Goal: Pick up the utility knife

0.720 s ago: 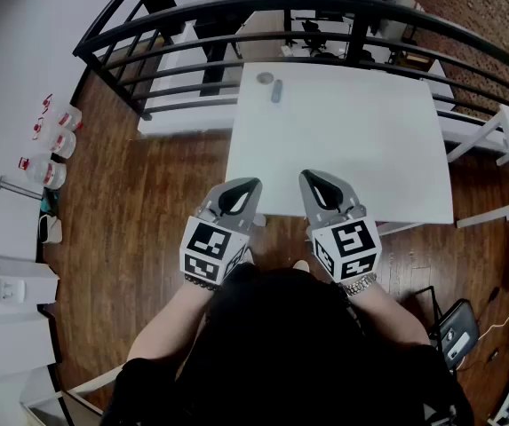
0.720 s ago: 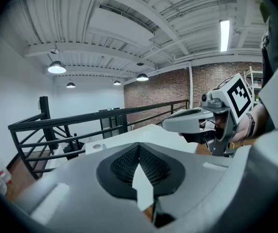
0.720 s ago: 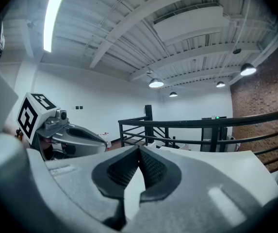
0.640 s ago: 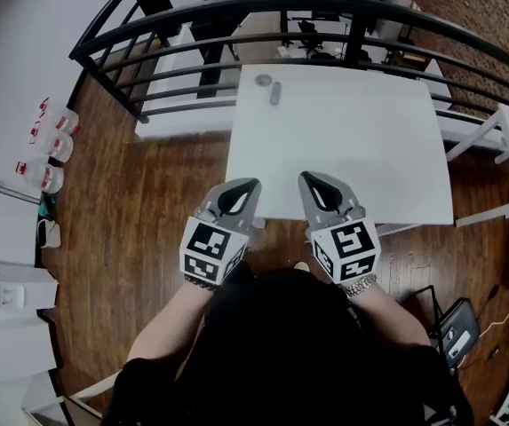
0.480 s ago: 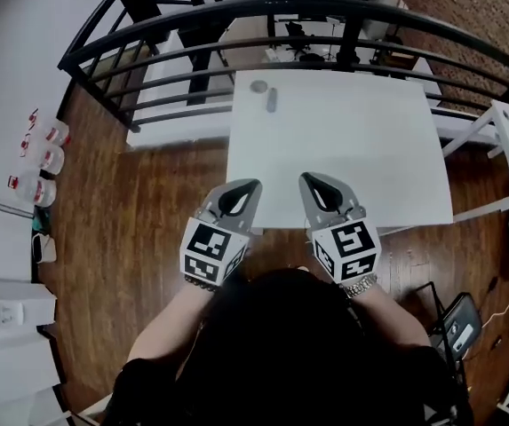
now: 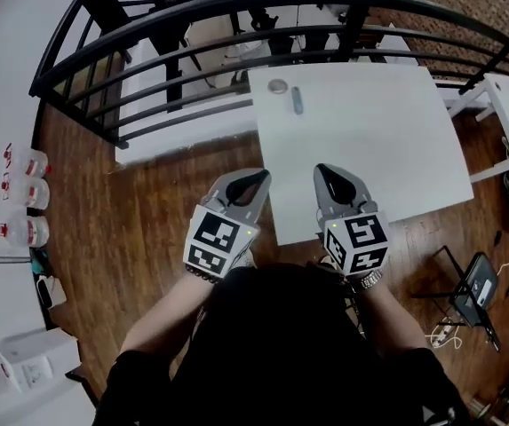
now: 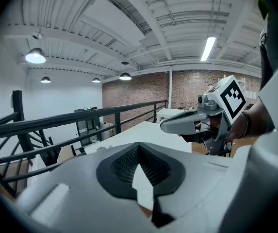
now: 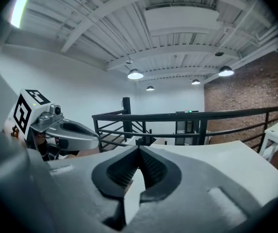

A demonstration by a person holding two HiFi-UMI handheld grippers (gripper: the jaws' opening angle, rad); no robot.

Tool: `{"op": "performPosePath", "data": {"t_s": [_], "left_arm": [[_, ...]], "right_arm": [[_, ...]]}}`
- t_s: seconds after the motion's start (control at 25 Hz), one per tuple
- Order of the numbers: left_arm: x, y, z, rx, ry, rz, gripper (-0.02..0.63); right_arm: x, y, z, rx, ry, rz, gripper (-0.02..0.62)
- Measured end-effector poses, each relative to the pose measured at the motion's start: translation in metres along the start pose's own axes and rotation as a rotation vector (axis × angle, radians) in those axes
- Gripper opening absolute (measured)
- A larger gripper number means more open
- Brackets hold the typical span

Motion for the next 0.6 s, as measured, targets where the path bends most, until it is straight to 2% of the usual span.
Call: {"op": "performPosePath", "data": {"t_s": [0.12, 0.24, 0.4, 0.52, 0.6], "left_arm": [[0.001, 0.013, 0.003, 0.073, -0.003, -0.004, 0.017], [0.000, 0.015, 0.019, 0.107, -0.003, -0.014, 0.017], [-0.012, 0.010, 0.046, 0.136, 0.008, 0.003, 0.017], [-0.014, 0.016, 0.060, 0.133, 0.038, 0.052, 0.017], [-0.014, 0.022, 0.070, 0.131, 0.054, 0.051, 0.017]], "right_arm": [[0.003, 0.006, 0.006, 0.065, 0.035, 0.013, -0.008], [0.005, -0.004, 0.010, 0.089, 0.058, 0.009, -0.008], [0.001, -0.029, 0.017, 0.098, 0.068, 0.014, 0.015], [0.004, -0.038, 0.032, 0.078, 0.071, 0.050, 0.041], [0.010, -0.045, 0.045, 0.066, 0.074, 0.068, 0.049]]}}
Point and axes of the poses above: the fingertips, and each gripper's own axes: z forward along the fingers, y to its left, x out of its underside, the point moved 1 cm from there along -z, backward along the fingers, and after that the axes turned 2 degrees about x, right-handed, at the moved point
